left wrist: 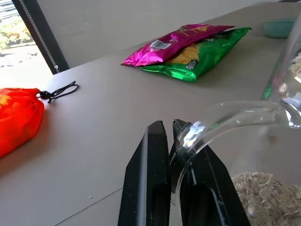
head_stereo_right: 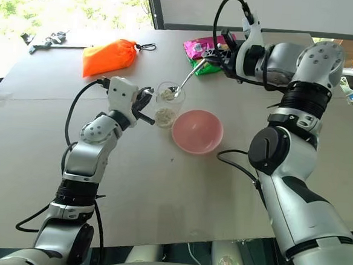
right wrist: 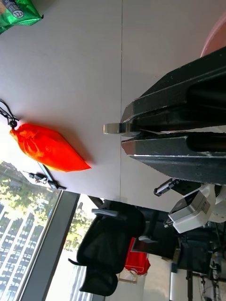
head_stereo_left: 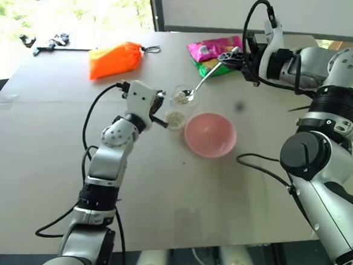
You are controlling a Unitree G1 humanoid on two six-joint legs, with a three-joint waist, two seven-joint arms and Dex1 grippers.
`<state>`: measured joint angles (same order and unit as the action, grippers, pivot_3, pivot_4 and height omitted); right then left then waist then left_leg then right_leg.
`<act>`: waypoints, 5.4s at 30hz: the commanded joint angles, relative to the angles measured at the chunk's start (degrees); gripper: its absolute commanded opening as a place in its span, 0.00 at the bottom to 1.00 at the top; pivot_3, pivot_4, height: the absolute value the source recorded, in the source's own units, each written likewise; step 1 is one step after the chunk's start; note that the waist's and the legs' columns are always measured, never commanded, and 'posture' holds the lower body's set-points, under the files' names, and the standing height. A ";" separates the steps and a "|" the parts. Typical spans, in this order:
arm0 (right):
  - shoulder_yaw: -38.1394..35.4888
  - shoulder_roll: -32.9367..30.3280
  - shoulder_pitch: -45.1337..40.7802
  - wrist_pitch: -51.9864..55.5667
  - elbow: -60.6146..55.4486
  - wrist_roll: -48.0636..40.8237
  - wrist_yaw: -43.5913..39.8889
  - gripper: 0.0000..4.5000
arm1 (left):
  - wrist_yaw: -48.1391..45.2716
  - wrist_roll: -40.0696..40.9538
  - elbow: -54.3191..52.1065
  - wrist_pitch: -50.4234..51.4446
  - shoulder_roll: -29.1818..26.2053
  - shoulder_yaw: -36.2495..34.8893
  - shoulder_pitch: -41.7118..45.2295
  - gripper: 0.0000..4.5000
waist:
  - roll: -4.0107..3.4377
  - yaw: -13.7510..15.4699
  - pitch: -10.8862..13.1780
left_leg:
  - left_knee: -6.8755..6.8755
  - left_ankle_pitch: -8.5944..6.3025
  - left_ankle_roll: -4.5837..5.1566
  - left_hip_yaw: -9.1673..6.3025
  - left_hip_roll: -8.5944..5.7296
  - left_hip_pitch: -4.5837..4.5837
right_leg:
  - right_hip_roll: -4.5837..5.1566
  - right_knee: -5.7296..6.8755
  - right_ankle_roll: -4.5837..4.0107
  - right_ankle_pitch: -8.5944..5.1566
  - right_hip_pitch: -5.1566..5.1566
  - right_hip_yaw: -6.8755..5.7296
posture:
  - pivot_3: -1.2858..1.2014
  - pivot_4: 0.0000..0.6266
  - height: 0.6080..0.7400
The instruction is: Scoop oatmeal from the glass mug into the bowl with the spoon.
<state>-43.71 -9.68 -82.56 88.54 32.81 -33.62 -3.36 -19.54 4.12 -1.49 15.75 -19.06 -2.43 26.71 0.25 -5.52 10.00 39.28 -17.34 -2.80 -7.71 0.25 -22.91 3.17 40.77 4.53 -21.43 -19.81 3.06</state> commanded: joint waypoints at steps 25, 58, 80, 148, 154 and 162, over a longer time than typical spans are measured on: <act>-6.32 -3.11 -3.16 3.91 -5.11 -5.32 1.93 0.00 | 0.19 0.73 -1.83 -1.64 -0.66 -2.01 -0.12 0.03 | 0.00 0.03 0.00 | -0.02 0.00 0.00 0.03 0.00 0.00 | 0.00 -0.01 0.00 0.00 0.00 0.02 | 0.52 0.24 1.00; 23.48 -20.62 38.35 -16.23 -35.47 -79.38 37.83 0.00 | -0.74 0.48 4.81 -4.87 -2.88 -2.21 3.34 0.03 | -0.01 -0.08 0.00 | 0.06 0.03 0.08 0.15 0.04 -0.12 | -0.02 -0.17 0.00 0.00 0.03 0.16 | 0.52 0.24 1.00; 41.21 -31.05 54.92 -39.21 -72.64 -25.78 -6.78 0.00 | -0.16 0.93 4.08 -5.03 -3.06 -2.95 3.20 0.03 | -0.01 0.68 0.00 | -0.04 0.06 0.12 0.03 0.02 -0.11 | -0.02 -0.74 0.00 0.00 0.11 0.02 | 0.52 0.24 1.00; 52.79 -12.02 19.68 -36.00 -34.48 -27.63 -7.08 0.00 | 7.26 6.57 -8.97 -2.32 3.10 -7.24 -7.37 0.03 | -0.01 1.37 -0.01 | -0.04 0.07 0.10 -0.05 0.02 -0.01 | 0.02 -0.76 0.00 0.00 0.22 -0.07 | 0.52 0.24 1.00; 57.41 -9.73 17.86 -40.02 -32.32 -14.80 -17.79 0.23 | 7.52 6.32 -8.64 -2.62 3.67 -6.80 -7.14 0.00 | -0.01 1.48 -0.01 | -0.02 0.07 0.10 -0.07 0.02 -0.01 | 0.02 -0.75 0.00 0.00 0.21 -0.08 | 0.52 0.24 1.00; 49.47 -7.20 18.64 -36.88 -33.18 -14.25 -20.11 0.99 | 8.47 8.01 -7.01 -2.44 4.39 -9.23 -6.87 0.00 | -0.01 1.48 -0.01 | -0.02 0.07 0.10 -0.10 0.01 -0.01 | 0.04 -0.75 0.00 0.01 0.21 -0.13 | 0.52 0.24 1.00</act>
<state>10.68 -16.90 -63.15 50.95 2.35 -45.65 -23.37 -11.52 10.91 -6.22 14.76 -14.28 -9.42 19.07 0.24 -4.04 9.99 39.26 -17.27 -2.70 -7.82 0.26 -22.92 3.21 40.02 4.53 -21.42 -19.59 2.92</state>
